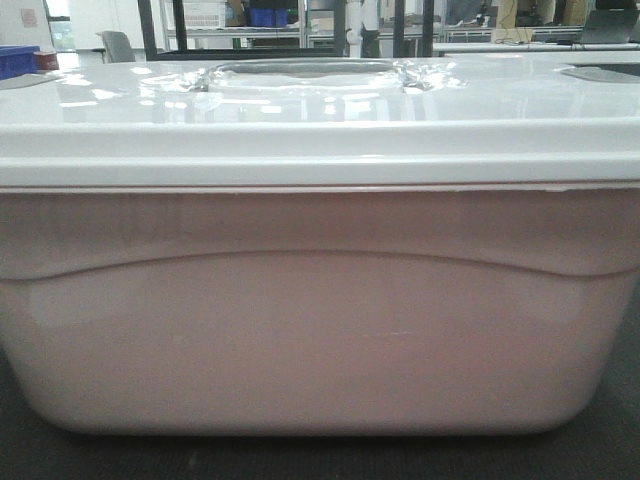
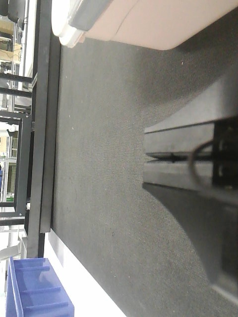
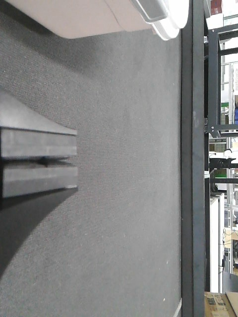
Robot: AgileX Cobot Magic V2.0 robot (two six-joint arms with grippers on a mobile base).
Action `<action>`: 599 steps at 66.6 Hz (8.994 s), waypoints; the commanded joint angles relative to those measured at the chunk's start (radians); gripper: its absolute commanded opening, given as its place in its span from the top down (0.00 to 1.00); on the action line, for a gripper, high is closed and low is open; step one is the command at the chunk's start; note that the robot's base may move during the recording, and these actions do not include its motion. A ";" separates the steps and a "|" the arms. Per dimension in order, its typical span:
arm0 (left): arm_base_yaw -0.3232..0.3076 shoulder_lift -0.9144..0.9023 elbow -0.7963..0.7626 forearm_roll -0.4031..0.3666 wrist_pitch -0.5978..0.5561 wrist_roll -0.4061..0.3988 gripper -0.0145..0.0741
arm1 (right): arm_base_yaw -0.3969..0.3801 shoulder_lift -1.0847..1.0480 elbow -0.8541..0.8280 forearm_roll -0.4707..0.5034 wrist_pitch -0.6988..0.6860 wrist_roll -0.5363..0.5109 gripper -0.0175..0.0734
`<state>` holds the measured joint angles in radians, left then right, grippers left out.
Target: Grab white bin and place on right shelf
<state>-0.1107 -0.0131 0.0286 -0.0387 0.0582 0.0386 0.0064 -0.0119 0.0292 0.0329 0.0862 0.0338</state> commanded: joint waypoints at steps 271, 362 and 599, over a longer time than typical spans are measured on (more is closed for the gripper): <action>-0.001 1.214 -1.150 -0.175 0.931 0.000 0.30 | -0.001 1.193 -1.162 0.088 1.048 -0.011 0.09; 0.317 1.334 -0.889 -1.248 1.257 0.784 0.30 | -0.286 1.364 -1.026 1.086 1.247 -0.657 0.14; 0.190 1.334 -0.877 -1.248 1.213 0.747 0.47 | -0.151 1.316 -0.928 1.074 1.248 -0.573 0.14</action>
<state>0.0866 1.3463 -0.8274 -1.2037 1.1866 0.7866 -0.1441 1.3367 -0.8796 1.0395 1.1918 -0.5340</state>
